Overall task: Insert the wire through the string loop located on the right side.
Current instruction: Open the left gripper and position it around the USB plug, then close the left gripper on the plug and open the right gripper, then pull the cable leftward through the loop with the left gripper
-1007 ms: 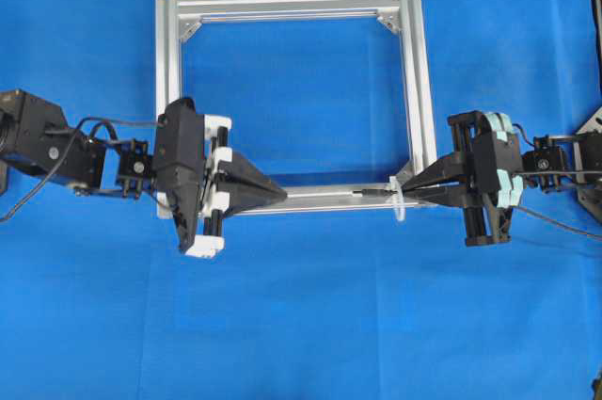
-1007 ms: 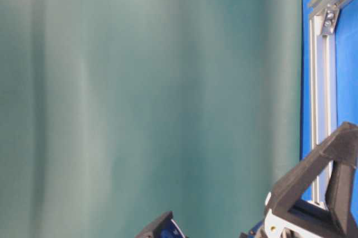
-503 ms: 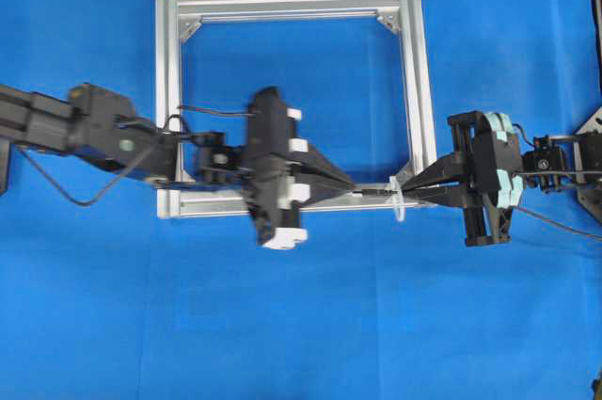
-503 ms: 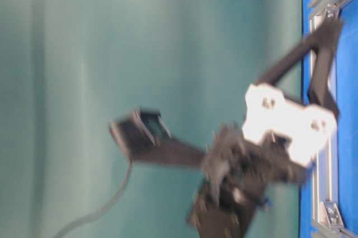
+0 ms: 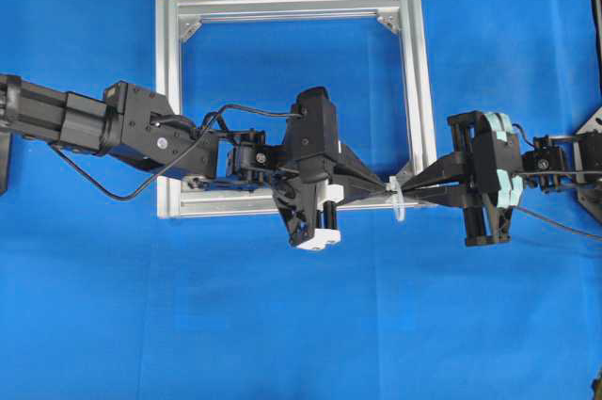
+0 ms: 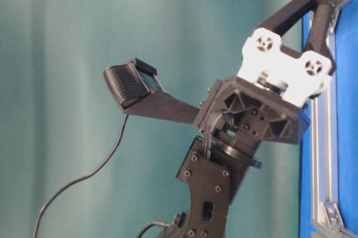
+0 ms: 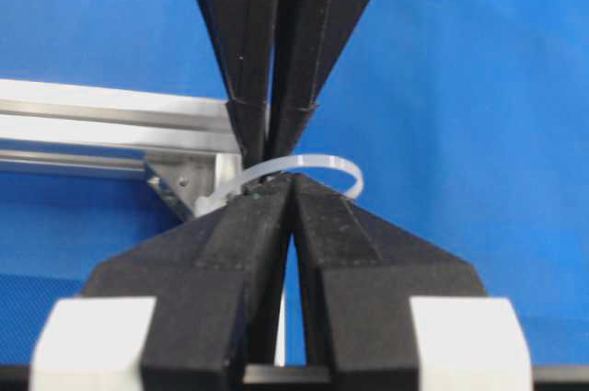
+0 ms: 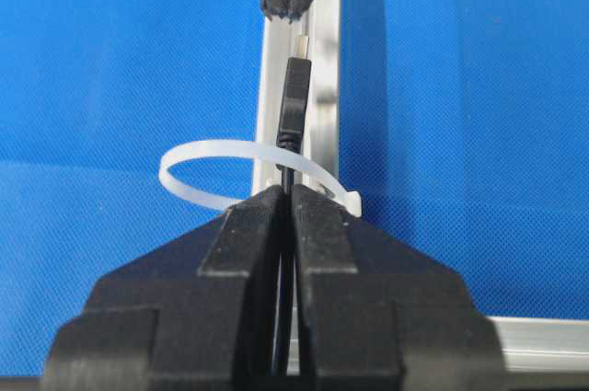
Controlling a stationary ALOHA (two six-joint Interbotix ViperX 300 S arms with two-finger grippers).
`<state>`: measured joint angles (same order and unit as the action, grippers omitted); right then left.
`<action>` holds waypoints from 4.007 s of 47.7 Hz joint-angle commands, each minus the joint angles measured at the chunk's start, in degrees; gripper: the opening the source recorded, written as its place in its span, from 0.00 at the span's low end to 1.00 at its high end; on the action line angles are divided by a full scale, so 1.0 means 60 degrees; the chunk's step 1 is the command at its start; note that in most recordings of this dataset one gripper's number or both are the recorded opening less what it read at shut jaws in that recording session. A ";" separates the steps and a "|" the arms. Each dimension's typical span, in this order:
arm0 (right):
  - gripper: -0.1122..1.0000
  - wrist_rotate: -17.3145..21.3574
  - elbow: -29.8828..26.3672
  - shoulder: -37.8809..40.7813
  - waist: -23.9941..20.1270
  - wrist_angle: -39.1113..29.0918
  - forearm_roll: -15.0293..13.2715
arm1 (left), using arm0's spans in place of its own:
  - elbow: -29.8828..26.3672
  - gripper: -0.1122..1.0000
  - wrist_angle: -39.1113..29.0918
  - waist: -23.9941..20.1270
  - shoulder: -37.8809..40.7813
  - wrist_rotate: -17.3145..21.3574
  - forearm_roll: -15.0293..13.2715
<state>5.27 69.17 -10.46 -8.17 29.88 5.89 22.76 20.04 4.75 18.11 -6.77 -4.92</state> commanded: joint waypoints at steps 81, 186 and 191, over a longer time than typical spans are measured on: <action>0.07 0.0000 -0.0161 -0.0073 0.0015 0.0073 0.0015 | -0.0146 0.92 0.0000 0.0044 0.0703 0.0029 0.0029; 0.79 0.0059 -0.0410 -0.0161 0.0015 -0.0469 0.0103 | -0.0264 0.17 0.0015 -0.0015 0.0718 0.0044 0.0029; 0.96 0.0059 -0.0366 -0.0322 0.0029 -0.0820 0.0117 | -0.0264 0.17 0.0015 -0.0015 0.0703 0.0044 0.0029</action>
<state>5.63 67.59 -10.99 -7.91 25.75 6.33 21.80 19.86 4.75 23.47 -6.59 -4.92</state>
